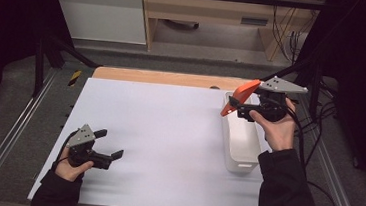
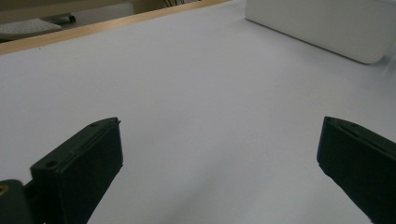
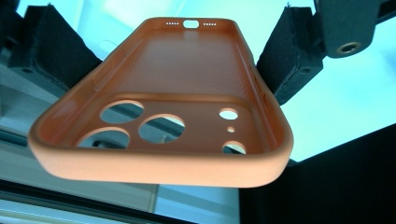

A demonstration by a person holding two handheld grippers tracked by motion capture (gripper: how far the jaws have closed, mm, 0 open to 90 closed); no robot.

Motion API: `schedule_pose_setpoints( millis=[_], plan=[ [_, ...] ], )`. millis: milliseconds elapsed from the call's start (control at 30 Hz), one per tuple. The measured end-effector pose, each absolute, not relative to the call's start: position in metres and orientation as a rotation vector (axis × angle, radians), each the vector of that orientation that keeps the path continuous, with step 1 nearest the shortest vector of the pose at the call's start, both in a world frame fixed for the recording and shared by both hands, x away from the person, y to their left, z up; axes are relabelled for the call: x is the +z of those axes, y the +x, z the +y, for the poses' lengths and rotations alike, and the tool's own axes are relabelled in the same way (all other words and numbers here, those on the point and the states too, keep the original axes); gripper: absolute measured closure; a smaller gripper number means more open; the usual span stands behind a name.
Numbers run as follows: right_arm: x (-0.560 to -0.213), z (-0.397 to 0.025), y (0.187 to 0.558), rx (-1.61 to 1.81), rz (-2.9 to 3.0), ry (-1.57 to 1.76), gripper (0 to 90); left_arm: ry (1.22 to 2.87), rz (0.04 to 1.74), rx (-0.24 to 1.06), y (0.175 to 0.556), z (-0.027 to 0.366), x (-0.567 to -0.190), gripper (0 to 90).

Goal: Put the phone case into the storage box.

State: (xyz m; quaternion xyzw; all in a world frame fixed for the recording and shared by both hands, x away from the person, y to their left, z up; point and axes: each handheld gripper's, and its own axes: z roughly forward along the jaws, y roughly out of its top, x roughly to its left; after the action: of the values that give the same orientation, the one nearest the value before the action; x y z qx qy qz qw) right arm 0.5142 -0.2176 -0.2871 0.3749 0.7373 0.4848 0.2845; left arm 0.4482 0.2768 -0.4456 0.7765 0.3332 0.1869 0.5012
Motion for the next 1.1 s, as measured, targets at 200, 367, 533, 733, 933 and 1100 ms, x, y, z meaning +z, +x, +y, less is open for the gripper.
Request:
schedule_pose_setpoints(
  millis=[200, 367, 533, 733, 933, 1100],
  plan=[
    [-0.286, -0.221, 0.525, 1.266, 1.930, 1.057, 15.9, 1.876, 0.804, 0.449, 0.449, 0.277, -0.446, 0.0],
    [-0.286, -0.222, 0.534, 1.234, 1.906, 1.092, 15.9, 1.883, 0.802, 0.445, 0.450, 0.276, -0.448, 0.0],
    [-0.289, -0.222, 0.543, 1.194, 1.894, 1.123, 15.9, 1.891, 0.800, 0.440, 0.450, 0.275, -0.449, 0.0],
    [-0.293, -0.222, 0.555, 1.151, 1.881, 1.158, 15.9, 1.901, 0.799, 0.435, 0.451, 0.274, -0.450, 0.0],
    [-0.299, -0.220, 0.566, 1.117, 1.862, 1.205, 15.9, 1.911, 0.795, 0.437, 0.452, 0.273, -0.451, 0.0],
    [-0.304, -0.218, 0.574, 1.098, 1.844, 1.246, 15.8, 1.914, 0.792, 0.437, 0.452, 0.272, -0.451, 0.0]
  ],
)
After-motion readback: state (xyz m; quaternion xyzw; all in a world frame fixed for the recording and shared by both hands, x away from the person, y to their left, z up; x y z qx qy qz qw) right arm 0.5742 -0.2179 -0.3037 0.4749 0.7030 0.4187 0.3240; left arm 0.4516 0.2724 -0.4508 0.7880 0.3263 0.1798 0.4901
